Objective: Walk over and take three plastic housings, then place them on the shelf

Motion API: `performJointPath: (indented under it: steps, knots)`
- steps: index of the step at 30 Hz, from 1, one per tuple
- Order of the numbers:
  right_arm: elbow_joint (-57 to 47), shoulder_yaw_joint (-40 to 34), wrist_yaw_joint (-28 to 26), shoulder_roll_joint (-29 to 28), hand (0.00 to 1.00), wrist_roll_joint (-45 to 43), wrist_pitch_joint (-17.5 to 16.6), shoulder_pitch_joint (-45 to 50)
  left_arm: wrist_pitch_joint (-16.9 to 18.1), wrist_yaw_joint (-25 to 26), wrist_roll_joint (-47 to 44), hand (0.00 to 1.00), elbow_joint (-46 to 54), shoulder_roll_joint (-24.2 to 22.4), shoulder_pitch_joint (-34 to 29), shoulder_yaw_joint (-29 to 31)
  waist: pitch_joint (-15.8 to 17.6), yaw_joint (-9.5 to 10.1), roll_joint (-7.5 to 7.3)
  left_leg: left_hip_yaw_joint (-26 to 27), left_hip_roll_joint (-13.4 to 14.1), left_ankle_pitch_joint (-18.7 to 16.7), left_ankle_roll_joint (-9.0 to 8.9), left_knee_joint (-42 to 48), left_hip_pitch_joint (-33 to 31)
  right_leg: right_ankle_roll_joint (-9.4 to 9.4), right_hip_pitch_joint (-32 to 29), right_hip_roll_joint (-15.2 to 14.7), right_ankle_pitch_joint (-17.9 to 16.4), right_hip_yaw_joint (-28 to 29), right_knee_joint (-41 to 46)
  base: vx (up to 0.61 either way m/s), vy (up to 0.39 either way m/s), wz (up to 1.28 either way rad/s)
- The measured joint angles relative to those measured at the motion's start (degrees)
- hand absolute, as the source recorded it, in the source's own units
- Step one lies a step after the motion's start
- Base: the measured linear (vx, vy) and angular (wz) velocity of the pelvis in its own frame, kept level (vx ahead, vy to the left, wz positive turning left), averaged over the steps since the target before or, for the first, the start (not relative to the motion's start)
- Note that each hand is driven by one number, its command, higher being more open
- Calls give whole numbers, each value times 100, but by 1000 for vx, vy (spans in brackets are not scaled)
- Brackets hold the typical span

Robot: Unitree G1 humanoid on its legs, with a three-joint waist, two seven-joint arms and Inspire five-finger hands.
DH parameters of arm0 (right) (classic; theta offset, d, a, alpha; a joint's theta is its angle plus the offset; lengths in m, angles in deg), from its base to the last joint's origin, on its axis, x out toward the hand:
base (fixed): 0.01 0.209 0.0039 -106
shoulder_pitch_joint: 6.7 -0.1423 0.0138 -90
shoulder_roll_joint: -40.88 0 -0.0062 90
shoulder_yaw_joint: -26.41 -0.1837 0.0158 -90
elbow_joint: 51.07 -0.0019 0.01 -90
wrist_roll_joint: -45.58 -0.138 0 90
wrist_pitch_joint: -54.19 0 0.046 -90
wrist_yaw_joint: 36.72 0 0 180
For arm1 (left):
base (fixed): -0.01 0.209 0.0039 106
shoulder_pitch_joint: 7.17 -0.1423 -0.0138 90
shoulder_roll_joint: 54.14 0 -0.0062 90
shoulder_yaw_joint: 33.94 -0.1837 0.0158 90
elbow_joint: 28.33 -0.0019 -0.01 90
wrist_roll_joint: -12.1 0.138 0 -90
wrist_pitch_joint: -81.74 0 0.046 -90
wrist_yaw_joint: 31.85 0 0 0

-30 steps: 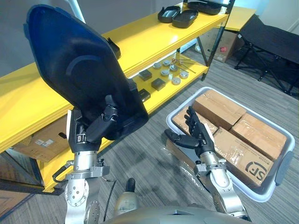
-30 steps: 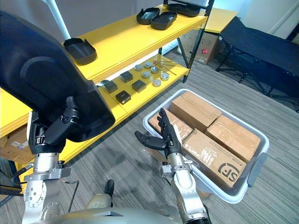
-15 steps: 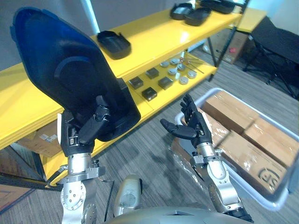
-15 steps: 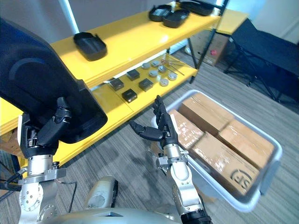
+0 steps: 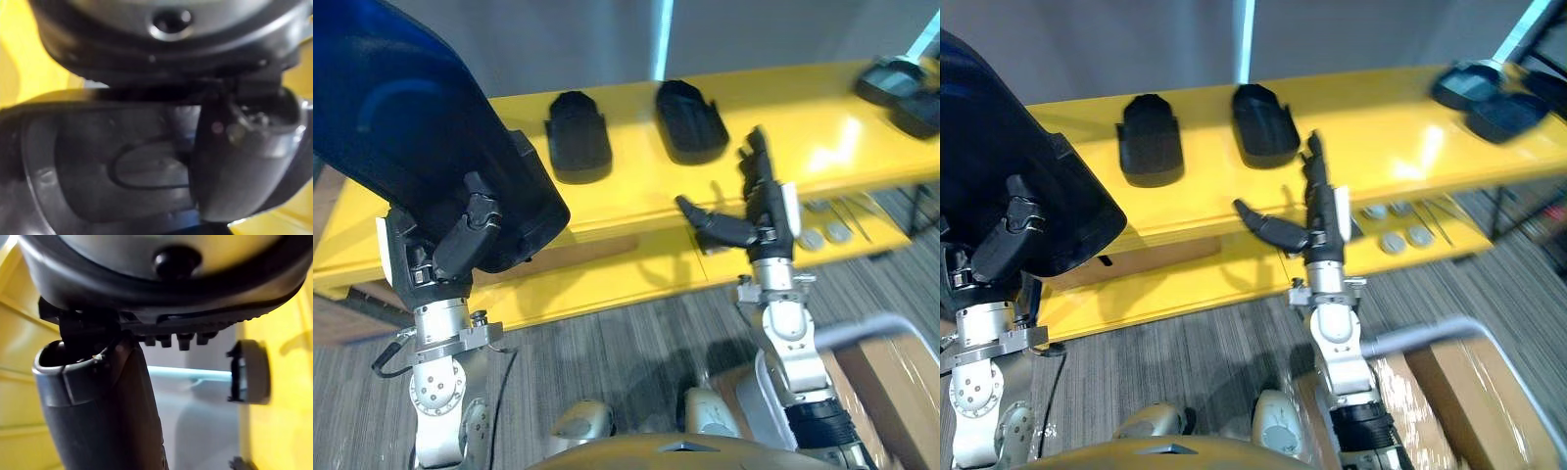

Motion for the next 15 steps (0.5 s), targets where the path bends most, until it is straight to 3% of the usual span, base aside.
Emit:
performJointPath:
  steps: [1, 4, 10, 13, 15]
  knots:
    - [-5, -241, 58, 127, 100, -6, -106, -57, 4, -85, -39, 0, 0, -85, -3, -11, -36, 19, 165, 552, 373, 77, 7, -190, -41, -92, 167, 98, 21, -292, -177, 254, -243, 107]
    - [-250, -768, 204, 117, 100, -2, -157, -15, 7, -359, -177, 0, 2, -96, 48, -168, -30, -85, 174, 1721, 770, 600, -46, -925, 181, -209, 480, 42, -47, -833, -260, 201, -205, 98]
    - [-1059, -848, -13, 12, 100, -21, -531, 213, 8, -392, -45, 0, 6, -97, 48, -487, -25, -108, 166, 1813, 671, 792, -24, -1287, 426, -220, 668, -41, -60, -873, -392, 66, -2, 15]
    - [-1279, -857, -277, -120, 100, -137, -554, 376, 7, -335, 0, 0, 16, -134, -18, -474, -23, -108, 163, 1837, 615, 812, -1, -1296, 417, -215, 662, -88, -64, -851, -448, -10, 45, -3]
    - [-1282, -840, -472, -276, 100, -325, -548, 523, 6, -334, 18, 0, 39, -268, -8, -487, 57, -172, 25, 1748, 405, 938, -98, -986, 139, -186, 640, -372, -147, -858, -424, -80, 86, 28]
